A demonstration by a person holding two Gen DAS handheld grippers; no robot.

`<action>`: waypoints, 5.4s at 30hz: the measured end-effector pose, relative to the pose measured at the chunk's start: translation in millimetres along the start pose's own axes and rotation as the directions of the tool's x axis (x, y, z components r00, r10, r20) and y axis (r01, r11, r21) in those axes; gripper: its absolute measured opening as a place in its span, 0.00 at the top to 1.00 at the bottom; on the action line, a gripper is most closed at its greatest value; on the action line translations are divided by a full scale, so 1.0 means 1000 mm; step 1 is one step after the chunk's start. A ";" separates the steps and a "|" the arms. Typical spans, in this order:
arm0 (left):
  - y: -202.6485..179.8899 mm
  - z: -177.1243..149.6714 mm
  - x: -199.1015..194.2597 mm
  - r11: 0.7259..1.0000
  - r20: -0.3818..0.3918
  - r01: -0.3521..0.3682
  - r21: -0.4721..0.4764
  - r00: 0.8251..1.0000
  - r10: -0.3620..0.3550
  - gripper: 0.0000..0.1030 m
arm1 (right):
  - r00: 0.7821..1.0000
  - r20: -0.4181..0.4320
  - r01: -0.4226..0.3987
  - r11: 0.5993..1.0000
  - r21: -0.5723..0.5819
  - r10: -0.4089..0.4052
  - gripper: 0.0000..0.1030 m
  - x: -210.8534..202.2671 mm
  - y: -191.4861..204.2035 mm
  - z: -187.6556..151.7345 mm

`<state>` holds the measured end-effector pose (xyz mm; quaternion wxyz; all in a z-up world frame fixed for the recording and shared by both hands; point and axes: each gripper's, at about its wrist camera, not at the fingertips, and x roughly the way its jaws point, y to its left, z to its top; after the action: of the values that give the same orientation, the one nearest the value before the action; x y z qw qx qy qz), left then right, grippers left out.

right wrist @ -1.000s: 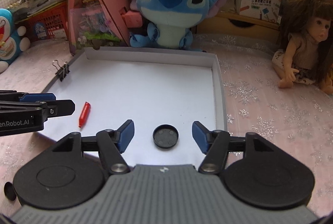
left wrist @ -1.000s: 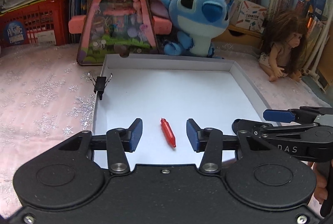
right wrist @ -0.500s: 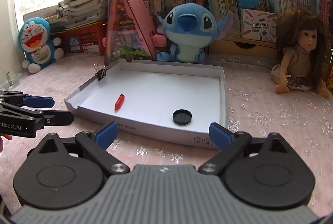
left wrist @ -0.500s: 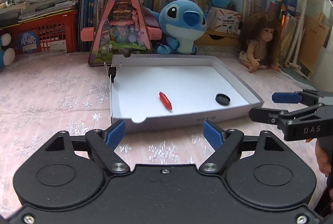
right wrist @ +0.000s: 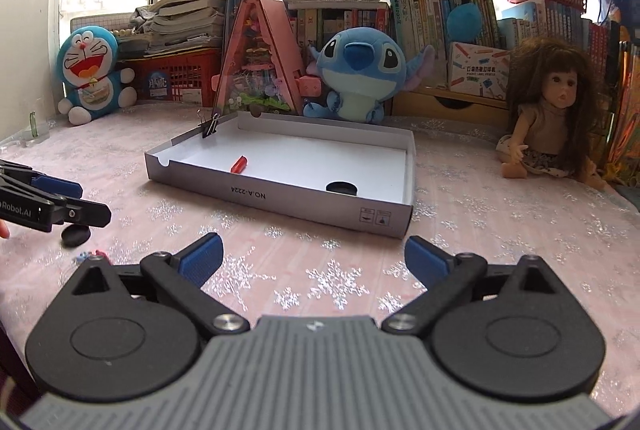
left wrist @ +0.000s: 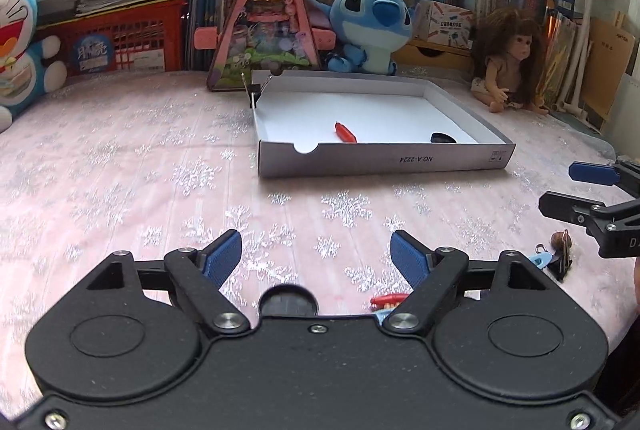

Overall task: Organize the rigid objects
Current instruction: 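Move both tools back toward the remaining items on the cloth, then grasp a black round lid with the left tool while the right tool grasps the black binder clip, then carry the black lid and binder clip over the white tray with both tools, then open the left tool to drop the lid while the right tool releases the binder clip, then move both tools back toward the remaining items on the cloth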

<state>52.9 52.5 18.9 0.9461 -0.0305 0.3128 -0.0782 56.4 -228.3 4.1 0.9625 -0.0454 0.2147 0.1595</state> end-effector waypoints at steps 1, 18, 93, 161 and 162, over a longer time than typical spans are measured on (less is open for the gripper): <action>0.001 -0.003 -0.002 1.000 0.002 -0.004 -0.005 1.000 0.004 0.23 | 1.000 0.003 0.004 1.000 -0.002 -0.004 0.02 -0.003 0.000 -0.002; 0.008 -0.032 -0.020 0.999 -0.004 -0.034 0.023 0.999 0.035 0.40 | 0.999 0.028 0.031 0.999 -0.011 -0.031 0.12 -0.034 -0.004 -0.041; -0.015 0.165 0.170 0.990 -0.173 -0.015 -0.141 0.985 -0.009 0.71 | 0.959 -0.284 0.072 0.940 0.333 0.027 0.65 0.152 -0.050 0.108; -0.033 0.036 0.030 0.995 -0.011 0.078 0.057 0.997 -0.078 0.25 | 0.998 -0.065 0.029 0.993 0.114 -0.022 0.16 0.019 -0.021 0.025; -0.032 0.032 0.027 0.995 -0.014 0.077 0.057 0.997 -0.076 0.25 | 0.997 -0.067 0.031 0.993 0.112 -0.024 0.16 0.016 -0.021 0.022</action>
<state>89.4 16.8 31.8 0.9410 -0.0146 0.3146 -0.1236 85.8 -239.6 17.0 0.9581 0.0011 0.2543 0.1321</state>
